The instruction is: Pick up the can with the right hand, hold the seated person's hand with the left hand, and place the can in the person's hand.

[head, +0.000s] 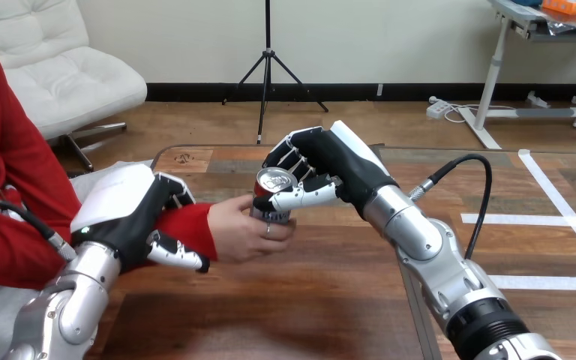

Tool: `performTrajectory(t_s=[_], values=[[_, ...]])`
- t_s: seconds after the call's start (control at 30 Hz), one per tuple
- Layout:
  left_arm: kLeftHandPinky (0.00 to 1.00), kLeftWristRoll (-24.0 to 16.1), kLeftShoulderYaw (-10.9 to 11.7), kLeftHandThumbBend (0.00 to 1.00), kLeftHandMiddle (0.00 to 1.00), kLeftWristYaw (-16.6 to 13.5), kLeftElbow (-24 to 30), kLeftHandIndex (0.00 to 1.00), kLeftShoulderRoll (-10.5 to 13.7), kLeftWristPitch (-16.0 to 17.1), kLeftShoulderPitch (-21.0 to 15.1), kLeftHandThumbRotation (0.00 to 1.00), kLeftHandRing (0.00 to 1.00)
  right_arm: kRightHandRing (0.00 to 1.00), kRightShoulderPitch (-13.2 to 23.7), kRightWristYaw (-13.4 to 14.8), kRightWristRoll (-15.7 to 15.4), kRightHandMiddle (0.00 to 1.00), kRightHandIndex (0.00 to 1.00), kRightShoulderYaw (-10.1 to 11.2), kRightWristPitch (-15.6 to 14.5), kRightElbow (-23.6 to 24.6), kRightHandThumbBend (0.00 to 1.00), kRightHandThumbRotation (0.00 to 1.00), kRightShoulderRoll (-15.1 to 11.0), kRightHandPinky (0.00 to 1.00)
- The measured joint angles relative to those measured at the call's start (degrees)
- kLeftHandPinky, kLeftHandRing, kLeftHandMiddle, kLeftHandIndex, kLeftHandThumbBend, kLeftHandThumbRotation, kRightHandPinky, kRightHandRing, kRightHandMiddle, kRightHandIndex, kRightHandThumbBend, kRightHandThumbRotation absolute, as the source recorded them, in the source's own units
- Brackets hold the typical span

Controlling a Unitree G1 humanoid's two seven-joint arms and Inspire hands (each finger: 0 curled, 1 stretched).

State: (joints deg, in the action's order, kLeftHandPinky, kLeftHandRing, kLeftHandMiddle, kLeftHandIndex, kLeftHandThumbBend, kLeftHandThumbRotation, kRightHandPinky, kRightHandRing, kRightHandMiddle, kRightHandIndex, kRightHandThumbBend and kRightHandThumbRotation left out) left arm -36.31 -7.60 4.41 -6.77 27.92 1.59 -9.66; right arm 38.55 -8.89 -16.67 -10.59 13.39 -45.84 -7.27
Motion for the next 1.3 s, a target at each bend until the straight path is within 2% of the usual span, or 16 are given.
performTrajectory(t_s=[0.1,0.13,0.4,0.43,0.57,0.73,0.93,1.3], values=[[0.50,0.3,0.5,0.86,0.65,-1.1,0.2,0.65,0.0,1.6,0.0,0.33,0.61,0.54,0.0,-0.5,0.2,0.58,0.59,0.1,0.0,0.8,0.78,0.59,-0.4,0.45],[0.50,0.5,0.6,0.87,0.66,-1.4,0.3,0.65,0.0,2.1,0.0,0.38,0.62,0.56,0.0,-0.7,0.3,0.59,0.60,0.1,0.0,1.1,0.80,0.65,-0.6,0.47],[0.53,2.5,1.9,0.93,0.68,-3.7,2.0,0.67,0.0,5.3,0.1,0.52,0.65,0.62,0.0,-1.8,1.1,0.63,0.64,0.2,0.4,3.3,0.83,0.83,-1.9,0.54],[0.54,2.7,2.0,0.94,0.69,-3.9,2.3,0.67,0.0,5.7,0.1,0.56,0.66,0.63,0.0,-1.8,1.1,0.65,0.65,0.2,0.7,3.5,0.83,0.88,-2.0,0.56],[0.57,3.6,2.5,0.96,0.71,-4.4,3.6,0.68,0.0,6.8,0.1,0.60,0.68,0.65,-0.1,-1.8,1.1,0.66,0.67,0.3,1.3,4.7,0.84,0.95,-2.6,0.59],[0.61,5.0,2.9,0.99,0.74,-4.5,5.2,0.71,-0.1,7.3,0.4,0.66,0.72,0.68,-0.3,-1.8,1.4,0.69,0.71,0.4,2.4,5.7,0.88,0.99,-3.2,0.61],[0.61,6.9,3.2,1.00,0.76,-4.4,7.6,0.74,-0.5,7.3,1.6,0.71,0.73,0.71,-1.1,-2.5,2.9,0.71,0.73,0.7,3.6,6.8,0.91,1.00,-3.8,0.62],[0.62,10.3,3.7,1.00,0.80,-2.0,11.4,0.79,-1.5,7.3,5.9,0.77,0.76,0.78,-5.2,-5.6,6.6,0.78,0.78,2.0,5.0,9.3,0.93,1.00,-4.4,0.67]])
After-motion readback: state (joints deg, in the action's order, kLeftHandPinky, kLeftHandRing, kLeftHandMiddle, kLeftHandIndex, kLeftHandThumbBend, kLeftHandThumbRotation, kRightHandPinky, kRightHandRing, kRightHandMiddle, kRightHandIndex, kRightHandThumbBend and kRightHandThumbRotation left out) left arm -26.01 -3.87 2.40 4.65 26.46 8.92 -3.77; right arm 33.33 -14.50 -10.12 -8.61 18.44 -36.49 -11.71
